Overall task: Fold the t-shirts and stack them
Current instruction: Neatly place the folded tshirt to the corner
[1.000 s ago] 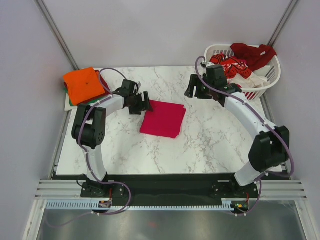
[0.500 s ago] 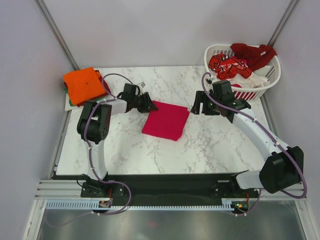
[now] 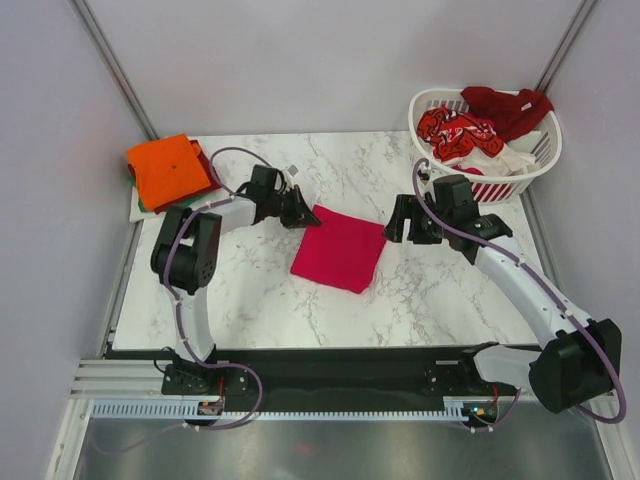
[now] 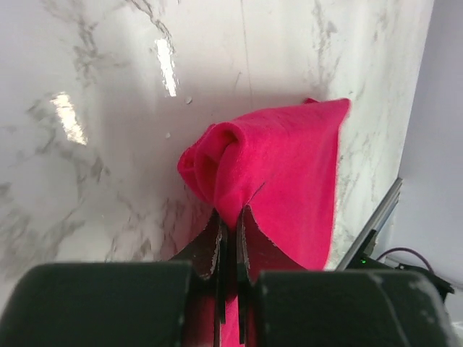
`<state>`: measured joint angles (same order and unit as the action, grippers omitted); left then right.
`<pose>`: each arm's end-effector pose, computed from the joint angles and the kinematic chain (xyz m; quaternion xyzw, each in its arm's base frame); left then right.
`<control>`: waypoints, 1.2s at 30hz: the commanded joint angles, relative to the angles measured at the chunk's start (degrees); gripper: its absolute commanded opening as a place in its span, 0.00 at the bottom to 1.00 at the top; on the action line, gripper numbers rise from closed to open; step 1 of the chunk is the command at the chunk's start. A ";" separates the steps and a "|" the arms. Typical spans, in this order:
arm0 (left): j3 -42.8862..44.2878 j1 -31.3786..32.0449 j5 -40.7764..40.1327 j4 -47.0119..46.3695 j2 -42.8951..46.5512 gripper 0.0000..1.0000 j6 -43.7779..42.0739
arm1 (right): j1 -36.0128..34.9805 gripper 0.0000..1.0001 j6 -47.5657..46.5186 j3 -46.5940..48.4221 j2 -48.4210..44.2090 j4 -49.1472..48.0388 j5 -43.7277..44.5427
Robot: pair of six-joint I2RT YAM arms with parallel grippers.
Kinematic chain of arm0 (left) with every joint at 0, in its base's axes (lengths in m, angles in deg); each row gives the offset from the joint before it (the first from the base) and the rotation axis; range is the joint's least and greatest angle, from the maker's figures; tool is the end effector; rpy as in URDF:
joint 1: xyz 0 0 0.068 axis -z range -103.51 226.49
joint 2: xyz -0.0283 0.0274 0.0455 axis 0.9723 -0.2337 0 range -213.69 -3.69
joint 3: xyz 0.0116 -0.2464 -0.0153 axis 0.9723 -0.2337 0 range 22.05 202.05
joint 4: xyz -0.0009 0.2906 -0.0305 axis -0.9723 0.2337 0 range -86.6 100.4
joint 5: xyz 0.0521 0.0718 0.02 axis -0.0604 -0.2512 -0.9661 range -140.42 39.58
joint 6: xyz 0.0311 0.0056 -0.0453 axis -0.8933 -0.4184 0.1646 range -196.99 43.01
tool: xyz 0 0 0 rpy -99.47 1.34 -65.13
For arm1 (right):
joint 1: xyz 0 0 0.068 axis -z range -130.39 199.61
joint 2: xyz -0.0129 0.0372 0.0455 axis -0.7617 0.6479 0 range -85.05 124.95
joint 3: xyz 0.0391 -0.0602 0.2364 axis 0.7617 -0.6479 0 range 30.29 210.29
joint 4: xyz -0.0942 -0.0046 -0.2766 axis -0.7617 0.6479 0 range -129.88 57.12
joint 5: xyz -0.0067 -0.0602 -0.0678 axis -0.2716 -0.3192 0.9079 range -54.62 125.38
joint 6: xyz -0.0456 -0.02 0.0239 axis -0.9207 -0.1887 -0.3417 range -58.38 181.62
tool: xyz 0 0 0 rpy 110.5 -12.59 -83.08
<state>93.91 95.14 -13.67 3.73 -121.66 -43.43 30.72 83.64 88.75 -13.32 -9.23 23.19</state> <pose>0.4085 -0.1617 0.0892 0.0016 0.8890 -0.4178 0.1873 0.2901 0.1077 0.2568 -0.0166 0.9158 0.2275 0.3305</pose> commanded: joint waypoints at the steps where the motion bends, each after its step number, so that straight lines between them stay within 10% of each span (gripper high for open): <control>1: 3.72 -4.58 -0.55 6.59 9.68 0.02 -2.09 | -0.18 0.82 1.36 -0.97 -3.86 -2.18 -2.75; 23: 37.54 -25.42 6.14 38.41 4.25 0.02 -11.94 | -0.18 0.83 0.57 -6.43 -9.32 -2.44 -6.45; 36: 61.91 -39.55 8.78 44.31 -1.47 0.02 0.09 | -0.26 0.84 0.13 -7.21 -7.74 -3.06 -6.71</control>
<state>152.35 60.91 -7.99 47.12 -122.05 -48.85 30.70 84.32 82.15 -21.50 -10.41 17.16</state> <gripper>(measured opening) 0.057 0.837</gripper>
